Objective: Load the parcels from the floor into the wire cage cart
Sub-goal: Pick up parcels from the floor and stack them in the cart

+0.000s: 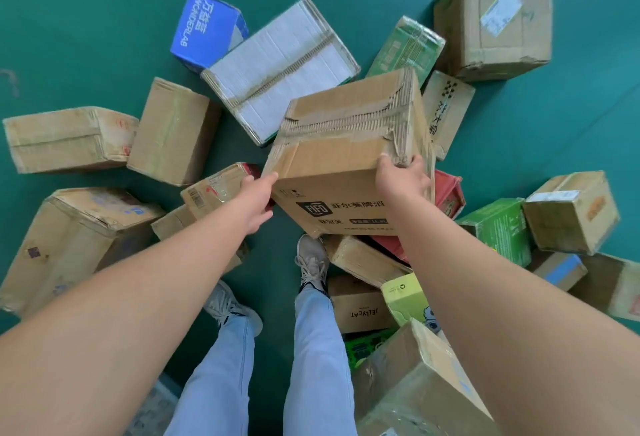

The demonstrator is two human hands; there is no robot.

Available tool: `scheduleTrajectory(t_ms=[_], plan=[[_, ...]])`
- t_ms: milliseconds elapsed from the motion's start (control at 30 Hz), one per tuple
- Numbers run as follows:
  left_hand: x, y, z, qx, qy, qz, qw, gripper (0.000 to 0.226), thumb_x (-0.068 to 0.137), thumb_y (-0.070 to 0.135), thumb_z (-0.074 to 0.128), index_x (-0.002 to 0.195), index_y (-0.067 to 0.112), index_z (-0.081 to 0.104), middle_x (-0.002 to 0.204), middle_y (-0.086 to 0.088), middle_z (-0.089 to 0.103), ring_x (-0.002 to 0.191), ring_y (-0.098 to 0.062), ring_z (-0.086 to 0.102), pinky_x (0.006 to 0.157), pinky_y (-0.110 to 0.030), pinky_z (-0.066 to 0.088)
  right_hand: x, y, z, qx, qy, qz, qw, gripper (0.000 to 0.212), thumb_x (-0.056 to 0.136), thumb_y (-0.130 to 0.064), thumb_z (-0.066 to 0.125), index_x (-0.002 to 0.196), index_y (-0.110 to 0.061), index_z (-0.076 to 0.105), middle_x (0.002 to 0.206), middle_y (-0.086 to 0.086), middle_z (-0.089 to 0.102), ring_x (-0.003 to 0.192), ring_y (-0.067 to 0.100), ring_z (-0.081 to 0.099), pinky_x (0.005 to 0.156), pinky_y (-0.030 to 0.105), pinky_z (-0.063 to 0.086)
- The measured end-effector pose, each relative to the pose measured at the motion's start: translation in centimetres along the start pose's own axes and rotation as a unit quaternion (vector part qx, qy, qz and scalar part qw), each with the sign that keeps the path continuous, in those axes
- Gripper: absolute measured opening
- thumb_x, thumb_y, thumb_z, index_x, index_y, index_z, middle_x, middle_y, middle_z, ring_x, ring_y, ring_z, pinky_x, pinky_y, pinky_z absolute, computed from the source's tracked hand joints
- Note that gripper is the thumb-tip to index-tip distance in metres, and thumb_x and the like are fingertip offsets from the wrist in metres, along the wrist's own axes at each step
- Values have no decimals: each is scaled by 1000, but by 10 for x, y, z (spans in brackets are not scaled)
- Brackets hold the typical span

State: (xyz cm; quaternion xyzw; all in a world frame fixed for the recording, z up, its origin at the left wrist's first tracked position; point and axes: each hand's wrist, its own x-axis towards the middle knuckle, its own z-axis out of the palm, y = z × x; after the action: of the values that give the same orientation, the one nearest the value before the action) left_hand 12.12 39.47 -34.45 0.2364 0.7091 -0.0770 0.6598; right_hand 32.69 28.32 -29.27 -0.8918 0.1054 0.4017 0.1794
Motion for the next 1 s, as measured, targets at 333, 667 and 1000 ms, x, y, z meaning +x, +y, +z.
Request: scheduleTrajectory(t_ms=[333, 667, 1000], plan=[[24, -11, 36, 8, -19, -18, 1000, 66, 96, 53, 65, 149, 21, 43, 138, 8, 50, 131, -22, 50, 114, -45, 44, 11, 79, -35, 58, -31, 0, 998, 79, 77, -59, 47, 151, -43, 26, 146, 5, 46, 126, 32, 49, 106, 58, 43], [-132, -18, -30, -23, 101, 90, 991, 51, 99, 52, 59, 130, 24, 29, 108, -1, 54, 92, -16, 55, 66, -34, 42, -103, 61, -78, 16, -49, -47, 998, 100, 68, -95, 44, 142, -30, 48, 130, -1, 61, 112, 30, 65, 97, 55, 54], [-338, -65, -170, -175, 230, 96, 953, 72, 102, 50, 57, 156, 18, 22, 123, 4, 47, 77, -9, 46, 58, -31, 35, -300, -21, -93, -210, -128, -233, 941, 68, 80, -74, 48, 113, -15, 55, 100, 4, 69, 91, 28, 67, 85, 47, 57]])
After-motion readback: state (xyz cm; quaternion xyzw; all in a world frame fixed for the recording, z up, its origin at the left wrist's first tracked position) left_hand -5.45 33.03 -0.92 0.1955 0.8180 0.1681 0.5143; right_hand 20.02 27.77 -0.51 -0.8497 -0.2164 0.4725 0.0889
